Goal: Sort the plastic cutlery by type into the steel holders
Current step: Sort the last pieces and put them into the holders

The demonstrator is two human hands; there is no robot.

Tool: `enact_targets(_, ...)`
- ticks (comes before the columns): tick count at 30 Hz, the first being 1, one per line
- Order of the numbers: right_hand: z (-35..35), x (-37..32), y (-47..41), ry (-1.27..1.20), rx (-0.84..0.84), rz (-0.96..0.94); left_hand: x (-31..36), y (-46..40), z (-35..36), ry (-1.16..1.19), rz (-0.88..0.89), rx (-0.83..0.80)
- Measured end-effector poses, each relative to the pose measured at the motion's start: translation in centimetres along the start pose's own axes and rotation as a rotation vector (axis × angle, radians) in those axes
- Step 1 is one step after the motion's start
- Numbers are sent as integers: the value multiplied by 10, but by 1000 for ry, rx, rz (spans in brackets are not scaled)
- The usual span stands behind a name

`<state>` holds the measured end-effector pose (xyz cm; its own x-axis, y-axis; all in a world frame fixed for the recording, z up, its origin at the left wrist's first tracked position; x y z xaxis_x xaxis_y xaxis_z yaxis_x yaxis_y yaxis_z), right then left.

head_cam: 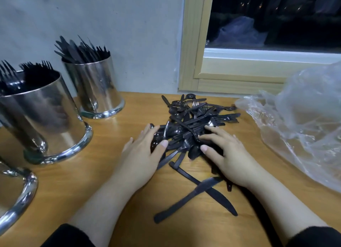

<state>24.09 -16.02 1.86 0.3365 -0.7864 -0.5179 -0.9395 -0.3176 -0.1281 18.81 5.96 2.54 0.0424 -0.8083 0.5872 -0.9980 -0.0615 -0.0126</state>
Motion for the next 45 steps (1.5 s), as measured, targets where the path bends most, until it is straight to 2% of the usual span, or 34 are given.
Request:
enact_targets(2,-17,0,-5,-168,145,4,3,-6,0,-15,16,-1)
enact_targets(5,-32,13,-23,-152,250,60,-2,-18,6,-52,43,-19)
enact_targets(8,-28,31,-50,-69,131,119,-5,-28,14,-119,115,-38)
enact_targets(12,-13,27,-65,-8,-32,64,-5,-31,21,-179,155,-117)
enact_targets(17,-11,12,-48,-20,-50,-15,1,-28,20,-114,209,-136)
enact_targets(22,-16,10,-31,-37,4,5,10,-21,16,-53,199,-158)
enact_targets(25,-27,9,-17,-17,124,24,11,-16,9,-16,182,-91)
enact_targets(32,-54,8,18,29,411,63,26,13,-16,119,261,240)
enact_targets(37,-83,-3,37,-80,606,-126,50,30,-21,115,404,461)
enact_targets(39,-87,-8,44,-114,626,-189,66,31,-16,63,479,461)
enact_targets(41,-88,-12,47,-129,630,-234,80,27,-4,-4,542,394)
enact_targets(45,-80,-27,44,-161,574,-297,91,19,16,-118,578,288)
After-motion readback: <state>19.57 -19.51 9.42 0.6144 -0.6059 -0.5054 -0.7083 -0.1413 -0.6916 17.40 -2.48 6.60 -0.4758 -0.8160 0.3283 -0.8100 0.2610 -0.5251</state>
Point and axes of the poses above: each hand's wrist, its own y-axis away from the middle knuckle, its own z-axis out of the palm, x = y × z, the point moved 8 cm from there along -y, towards the middle knuckle, and after that the axes turned 4 degrees about z, right-handed, at the moved point
